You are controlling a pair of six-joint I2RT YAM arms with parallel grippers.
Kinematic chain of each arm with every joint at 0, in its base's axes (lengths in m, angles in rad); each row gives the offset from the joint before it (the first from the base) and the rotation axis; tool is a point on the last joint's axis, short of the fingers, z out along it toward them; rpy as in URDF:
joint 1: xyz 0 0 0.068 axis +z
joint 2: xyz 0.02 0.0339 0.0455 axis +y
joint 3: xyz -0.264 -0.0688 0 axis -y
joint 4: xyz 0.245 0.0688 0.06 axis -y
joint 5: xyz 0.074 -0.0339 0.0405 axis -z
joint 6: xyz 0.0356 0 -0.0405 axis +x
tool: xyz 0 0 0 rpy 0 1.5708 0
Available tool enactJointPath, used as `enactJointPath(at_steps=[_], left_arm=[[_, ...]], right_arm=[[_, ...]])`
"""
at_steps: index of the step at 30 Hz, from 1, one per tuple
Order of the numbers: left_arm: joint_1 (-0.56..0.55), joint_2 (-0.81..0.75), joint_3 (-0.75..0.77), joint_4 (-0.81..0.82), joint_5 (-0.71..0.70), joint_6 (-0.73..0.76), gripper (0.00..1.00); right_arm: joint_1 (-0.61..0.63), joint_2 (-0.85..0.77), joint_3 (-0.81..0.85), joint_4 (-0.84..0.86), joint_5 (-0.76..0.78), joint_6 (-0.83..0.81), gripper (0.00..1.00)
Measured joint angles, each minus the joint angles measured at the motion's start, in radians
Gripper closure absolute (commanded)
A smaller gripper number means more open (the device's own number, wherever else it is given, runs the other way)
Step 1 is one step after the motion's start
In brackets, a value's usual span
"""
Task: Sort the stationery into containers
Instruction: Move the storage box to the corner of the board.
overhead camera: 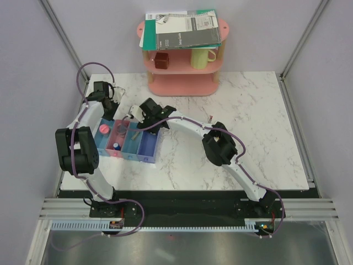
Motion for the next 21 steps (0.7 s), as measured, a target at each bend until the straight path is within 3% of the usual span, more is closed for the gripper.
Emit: enactJointPath(at_steps=[6,18,21], left_arm=[[-0.029,-0.005,0.004,0.001,0.051,-0.001,0.86],[-0.029,-0.030,-0.001,0.002,0.106,-0.004,0.85],[-0.029,-0.048,-0.001,0.001,0.119,-0.009,0.75]], right_arm=[[0.009,-0.024,-0.053,0.084,-0.018,-0.019,0.27],[0.011,-0.222,-0.155,0.092,-0.047,-0.019,0.26],[0.000,-0.301,-0.175,0.092,-0.049,-0.024,0.24]])
